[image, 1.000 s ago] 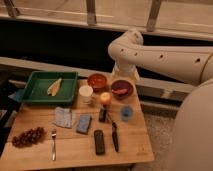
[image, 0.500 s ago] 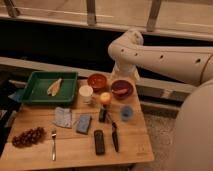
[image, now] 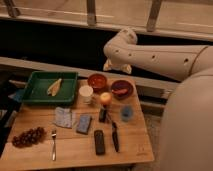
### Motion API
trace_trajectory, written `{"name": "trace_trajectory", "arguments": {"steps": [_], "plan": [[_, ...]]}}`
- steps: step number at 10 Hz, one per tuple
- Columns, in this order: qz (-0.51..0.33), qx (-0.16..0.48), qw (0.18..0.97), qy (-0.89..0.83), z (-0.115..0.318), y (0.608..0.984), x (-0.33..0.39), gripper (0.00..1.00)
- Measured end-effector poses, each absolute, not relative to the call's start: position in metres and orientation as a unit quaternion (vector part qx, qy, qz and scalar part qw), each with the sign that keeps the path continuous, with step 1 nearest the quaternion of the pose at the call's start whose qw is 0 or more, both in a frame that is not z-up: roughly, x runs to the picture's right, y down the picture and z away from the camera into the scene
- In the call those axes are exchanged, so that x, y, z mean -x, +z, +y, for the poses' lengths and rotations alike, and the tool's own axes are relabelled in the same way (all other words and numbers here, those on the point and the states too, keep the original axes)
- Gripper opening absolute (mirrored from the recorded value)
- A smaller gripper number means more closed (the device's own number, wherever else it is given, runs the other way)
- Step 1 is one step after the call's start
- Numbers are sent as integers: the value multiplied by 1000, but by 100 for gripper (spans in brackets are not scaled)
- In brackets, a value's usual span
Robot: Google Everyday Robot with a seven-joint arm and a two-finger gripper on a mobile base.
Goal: Place pepper in plastic cup
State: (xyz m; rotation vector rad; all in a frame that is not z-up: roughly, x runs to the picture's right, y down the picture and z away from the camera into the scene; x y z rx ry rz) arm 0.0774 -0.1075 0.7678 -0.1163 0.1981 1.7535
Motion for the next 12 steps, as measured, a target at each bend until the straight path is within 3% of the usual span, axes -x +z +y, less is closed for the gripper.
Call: {"name": "trace_trajectory", "arguments": {"steps": [6,12], "plan": [[104,62,623,773,-104,777,-84,80],[153,115,567,801,-42,851,-123,80]]}}
